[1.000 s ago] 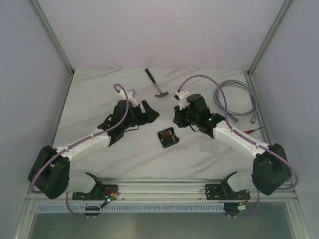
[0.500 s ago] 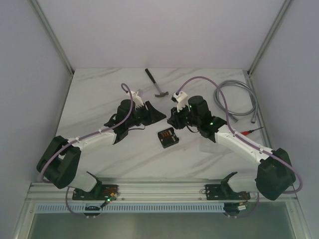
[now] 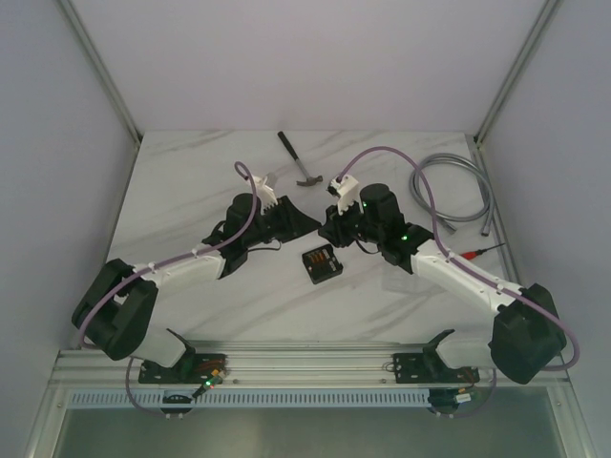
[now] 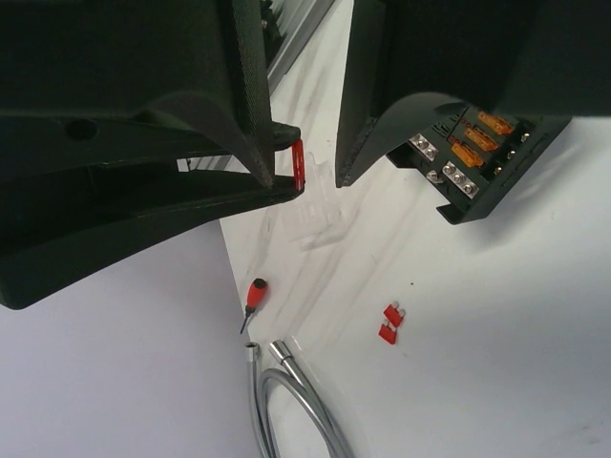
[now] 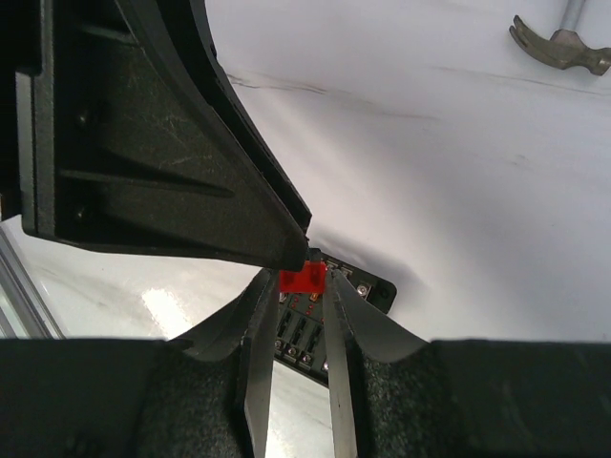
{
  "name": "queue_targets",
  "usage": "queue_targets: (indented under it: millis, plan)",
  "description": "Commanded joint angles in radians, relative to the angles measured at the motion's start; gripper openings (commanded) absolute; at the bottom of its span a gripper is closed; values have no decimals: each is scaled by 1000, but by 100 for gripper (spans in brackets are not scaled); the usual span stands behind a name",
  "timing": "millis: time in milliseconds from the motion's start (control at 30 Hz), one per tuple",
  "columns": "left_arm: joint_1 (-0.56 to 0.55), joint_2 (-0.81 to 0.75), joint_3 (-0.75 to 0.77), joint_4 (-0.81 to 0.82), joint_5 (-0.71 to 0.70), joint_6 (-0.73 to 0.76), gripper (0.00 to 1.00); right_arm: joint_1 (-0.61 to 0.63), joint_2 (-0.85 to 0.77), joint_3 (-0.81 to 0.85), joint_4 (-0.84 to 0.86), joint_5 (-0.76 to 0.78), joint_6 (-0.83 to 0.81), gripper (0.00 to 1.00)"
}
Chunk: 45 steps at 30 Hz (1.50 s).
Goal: Snap on the fuse box
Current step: Install the fuse at the fuse box base.
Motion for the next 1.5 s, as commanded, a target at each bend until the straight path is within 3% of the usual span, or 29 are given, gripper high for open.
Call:
queue_targets:
  millis: [0, 467, 700, 900, 1067, 1300, 1467]
  plan:
    - [-10, 20, -13, 50, 0, -15, 39, 7, -5, -7, 43, -12, 2, 23]
    - [-19, 42, -12, 59, -10, -30, 23, 12, 12, -13, 138, 8, 83, 21]
    - [-19, 22, -18, 52, -24, -31, 8, 19, 12, -10, 159, 17, 98, 20]
    - [-19, -39, -38, 25, -78, -28, 0, 22, -10, -27, 186, 26, 156, 32]
    - [-18, -146, -83, 17, -164, -55, 0, 21, -83, -148, 406, 36, 380, 47]
    - [-18, -263, -175, 103, -230, -151, 0, 30, -144, -362, 890, 14, 719, 47]
    - [-29, -322, -222, 176, -261, -230, 0, 51, -143, -415, 1029, 39, 824, 47]
